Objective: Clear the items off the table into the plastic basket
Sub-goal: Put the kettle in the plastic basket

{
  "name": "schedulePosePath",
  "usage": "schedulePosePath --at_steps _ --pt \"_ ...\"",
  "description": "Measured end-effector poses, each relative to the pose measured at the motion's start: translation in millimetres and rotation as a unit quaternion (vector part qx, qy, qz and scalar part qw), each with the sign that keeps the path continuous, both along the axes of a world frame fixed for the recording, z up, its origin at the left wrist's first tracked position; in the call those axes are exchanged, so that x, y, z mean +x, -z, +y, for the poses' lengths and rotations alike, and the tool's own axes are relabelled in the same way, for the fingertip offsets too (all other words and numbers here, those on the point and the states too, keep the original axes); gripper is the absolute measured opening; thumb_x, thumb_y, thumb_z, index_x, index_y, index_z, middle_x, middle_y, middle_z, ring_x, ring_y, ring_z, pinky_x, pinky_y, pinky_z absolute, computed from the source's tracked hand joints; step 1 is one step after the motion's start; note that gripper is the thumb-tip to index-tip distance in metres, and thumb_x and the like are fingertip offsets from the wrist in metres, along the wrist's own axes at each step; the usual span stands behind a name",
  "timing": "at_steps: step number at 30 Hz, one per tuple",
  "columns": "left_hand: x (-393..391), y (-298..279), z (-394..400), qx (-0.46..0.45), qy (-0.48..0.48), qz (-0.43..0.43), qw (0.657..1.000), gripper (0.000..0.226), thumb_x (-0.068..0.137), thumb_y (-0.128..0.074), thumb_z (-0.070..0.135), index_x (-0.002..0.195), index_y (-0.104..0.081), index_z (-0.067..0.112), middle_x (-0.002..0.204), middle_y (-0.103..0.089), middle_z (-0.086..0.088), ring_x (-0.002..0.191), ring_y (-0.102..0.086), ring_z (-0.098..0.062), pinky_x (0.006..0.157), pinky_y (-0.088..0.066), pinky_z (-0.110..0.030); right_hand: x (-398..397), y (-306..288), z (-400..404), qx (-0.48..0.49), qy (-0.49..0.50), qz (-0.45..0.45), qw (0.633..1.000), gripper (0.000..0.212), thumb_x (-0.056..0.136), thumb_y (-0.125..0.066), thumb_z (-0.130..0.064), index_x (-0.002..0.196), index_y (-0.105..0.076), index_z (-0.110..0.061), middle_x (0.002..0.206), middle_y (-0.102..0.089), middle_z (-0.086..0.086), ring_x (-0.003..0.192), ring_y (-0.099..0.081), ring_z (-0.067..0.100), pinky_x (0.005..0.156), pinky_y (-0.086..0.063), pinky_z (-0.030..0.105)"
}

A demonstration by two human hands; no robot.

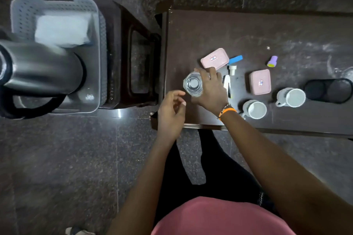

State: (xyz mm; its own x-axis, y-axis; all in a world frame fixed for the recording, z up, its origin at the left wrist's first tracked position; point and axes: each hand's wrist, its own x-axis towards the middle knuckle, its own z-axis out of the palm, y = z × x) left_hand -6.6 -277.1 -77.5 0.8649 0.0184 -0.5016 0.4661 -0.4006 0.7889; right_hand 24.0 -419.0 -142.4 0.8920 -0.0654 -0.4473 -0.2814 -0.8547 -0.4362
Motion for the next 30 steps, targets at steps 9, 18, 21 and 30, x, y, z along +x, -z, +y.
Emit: schedulePosePath --at_steps 9,18,21,30 --pt "27 14 -99 -0.006 0.02 -0.001 1.0 0.026 0.084 -0.054 0.002 0.102 -0.059 0.02 0.083 -0.057 0.011 0.075 -0.054 -0.001 0.073 -0.042 -0.008 22 -13 -114 -0.027 0.142 -0.081 0.986 0.085 0.051 -0.075 -0.029 0.13 -0.045 -0.022 0.122 -0.045 0.012 0.108 -0.046 0.034 0.065 -0.038 0.031" --pt "29 22 -150 0.007 0.059 -0.001 0.998 0.024 0.084 -0.054 0.001 0.096 -0.058 0.022 0.077 -0.056 0.015 0.066 -0.052 0.011 0.064 -0.039 -0.002 40 8 -189 -0.055 0.19 -0.016 0.98 0.084 0.062 -0.075 -0.022 0.138 -0.038 -0.018 0.138 -0.037 0.015 0.12 -0.04 0.037 0.093 -0.044 0.042" --pt "31 23 -154 0.011 0.063 0.004 0.998 0.023 0.085 -0.054 0.0 0.098 -0.06 0.018 0.078 -0.056 0.016 0.067 -0.052 0.011 0.065 -0.038 -0.001 40 15 -197 -0.055 0.182 0.007 0.982 0.086 0.065 -0.075 -0.02 0.14 -0.035 -0.018 0.142 -0.034 0.015 0.125 -0.037 0.037 0.093 -0.046 0.042" --pt "31 20 -145 0.0 0.056 0.014 0.998 0.024 0.085 -0.053 0.001 0.101 -0.06 0.017 0.08 -0.055 0.015 0.067 -0.051 0.01 0.066 -0.039 -0.003 34 28 -196 -0.055 0.164 0.031 0.984 0.087 0.07 -0.073 -0.017 0.145 -0.03 -0.02 0.148 -0.032 0.014 0.132 -0.034 0.035 0.104 -0.037 0.04"
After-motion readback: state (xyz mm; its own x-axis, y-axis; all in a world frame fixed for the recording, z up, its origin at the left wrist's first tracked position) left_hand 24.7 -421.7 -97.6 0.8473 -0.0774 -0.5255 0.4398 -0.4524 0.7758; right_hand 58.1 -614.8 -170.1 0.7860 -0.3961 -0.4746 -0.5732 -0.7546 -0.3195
